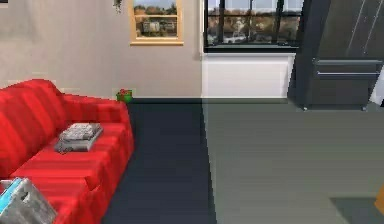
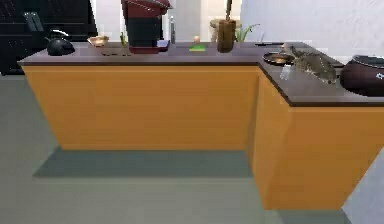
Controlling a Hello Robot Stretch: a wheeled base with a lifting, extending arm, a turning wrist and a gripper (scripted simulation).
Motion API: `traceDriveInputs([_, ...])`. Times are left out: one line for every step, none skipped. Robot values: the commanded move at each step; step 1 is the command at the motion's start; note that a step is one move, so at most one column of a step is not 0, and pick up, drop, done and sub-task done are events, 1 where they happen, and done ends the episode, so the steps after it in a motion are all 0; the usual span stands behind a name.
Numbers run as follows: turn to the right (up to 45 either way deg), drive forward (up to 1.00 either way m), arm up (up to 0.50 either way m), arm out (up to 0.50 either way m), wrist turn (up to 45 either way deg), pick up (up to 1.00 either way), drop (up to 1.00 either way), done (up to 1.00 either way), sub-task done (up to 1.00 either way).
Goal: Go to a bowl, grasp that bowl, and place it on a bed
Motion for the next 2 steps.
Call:
traceDriveInputs([45.0,0.00,0.00,0.00,0.0,0.00,0.00,0.00,0.00])
traceDriveInputs([36.0,0.00,0.00,0.00,0.0,0.00,0.00,0.00,0.00])
